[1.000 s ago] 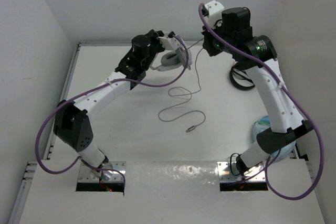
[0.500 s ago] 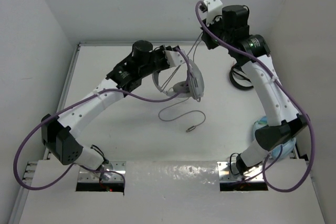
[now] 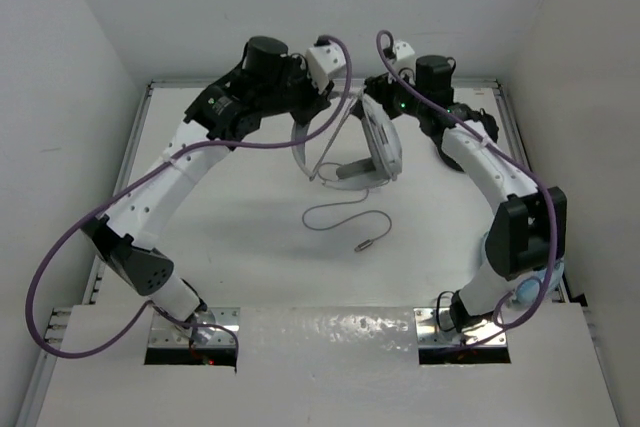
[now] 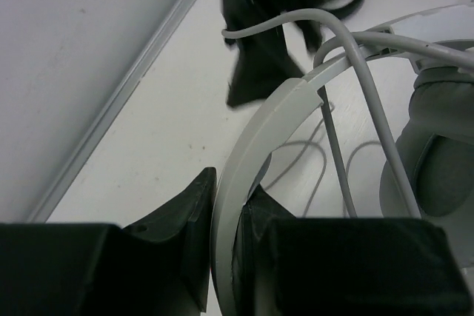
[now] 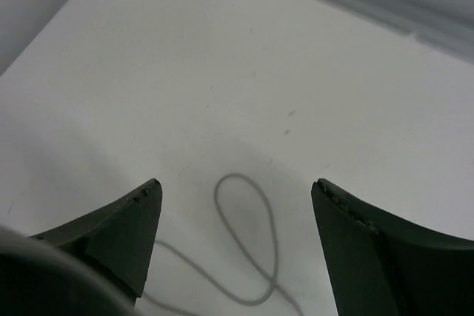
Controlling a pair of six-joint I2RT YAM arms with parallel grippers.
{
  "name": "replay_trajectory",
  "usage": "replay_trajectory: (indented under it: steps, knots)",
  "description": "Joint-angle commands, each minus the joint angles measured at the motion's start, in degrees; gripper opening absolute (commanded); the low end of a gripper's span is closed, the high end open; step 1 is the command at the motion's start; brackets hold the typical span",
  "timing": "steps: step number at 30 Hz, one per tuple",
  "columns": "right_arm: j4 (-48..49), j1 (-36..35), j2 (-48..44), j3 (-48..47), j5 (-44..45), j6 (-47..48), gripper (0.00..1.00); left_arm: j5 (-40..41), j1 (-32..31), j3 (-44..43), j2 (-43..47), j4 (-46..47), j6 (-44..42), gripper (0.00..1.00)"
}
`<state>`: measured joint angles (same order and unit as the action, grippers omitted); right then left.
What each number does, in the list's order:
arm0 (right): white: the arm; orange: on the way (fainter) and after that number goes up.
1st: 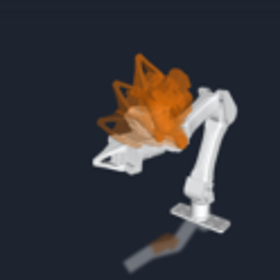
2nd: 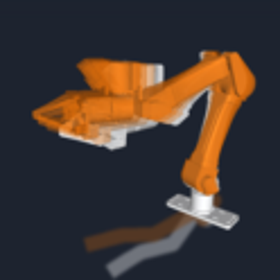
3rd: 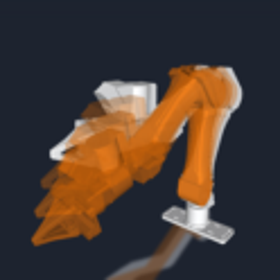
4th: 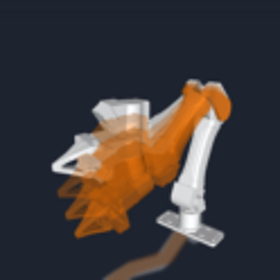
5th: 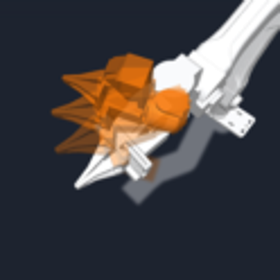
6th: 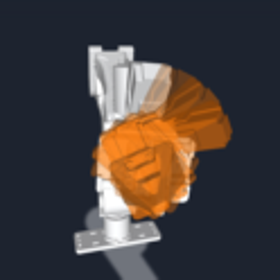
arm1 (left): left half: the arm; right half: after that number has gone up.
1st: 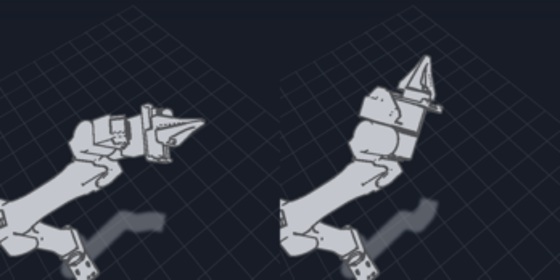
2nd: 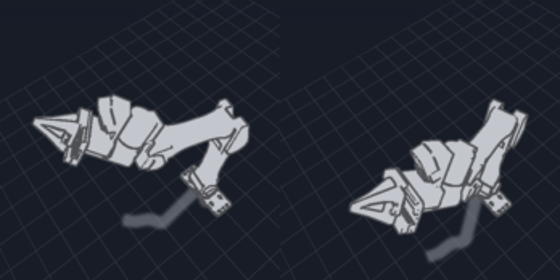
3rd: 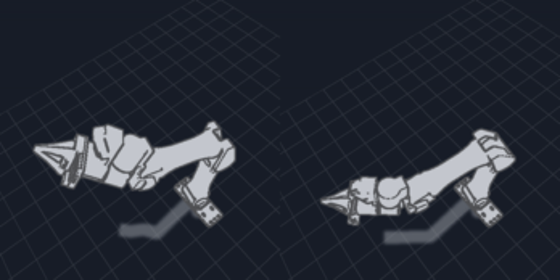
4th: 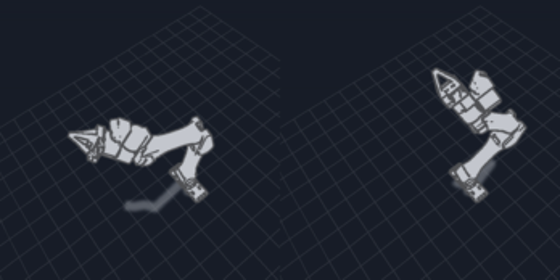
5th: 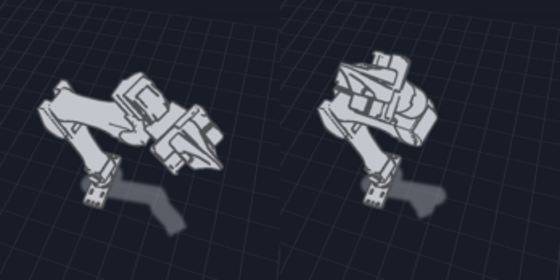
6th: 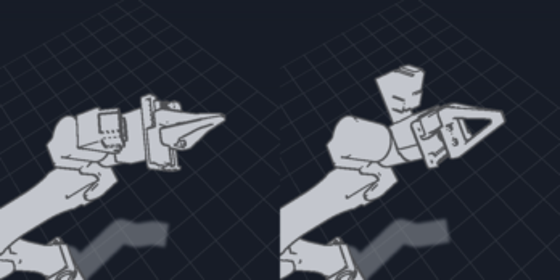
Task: Wrap the headphones
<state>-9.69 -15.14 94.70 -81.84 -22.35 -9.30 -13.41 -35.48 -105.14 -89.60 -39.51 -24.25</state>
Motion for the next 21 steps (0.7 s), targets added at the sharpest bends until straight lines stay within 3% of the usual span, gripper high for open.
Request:
replay_trajectory:
  steps: [1,5,10,15,21]
  knots:
    - [19.60,-0.94,1.72,10.60,-9.37,-8.88,0.81,-2.77,2.17,-11.64,-1.00,-2.41,11.23,0.00]
    - [25.07,-2.00,4.43,17.32,-8.59,-10.21,0.81,-0.75,3.49,-20.52,-2.86,-4.09,14.40,0.00]
    - [26.12,-2.00,7.87,21.46,-5.08,-10.65,0.79,1.54,4.98,-24.49,-3.38,-3.74,16.60,0.00]
    - [30.60,-2.18,14.11,21.12,0.99,-15.39,0.77,2.16,6.22,-27.83,-4.44,-2.16,18.54,0.00]
    - [36.40,-4.37,15.70,19.44,-0.16,-17.42,0.77,2.95,6.74,-29.59,-4.97,-1.36,19.33,0.00]
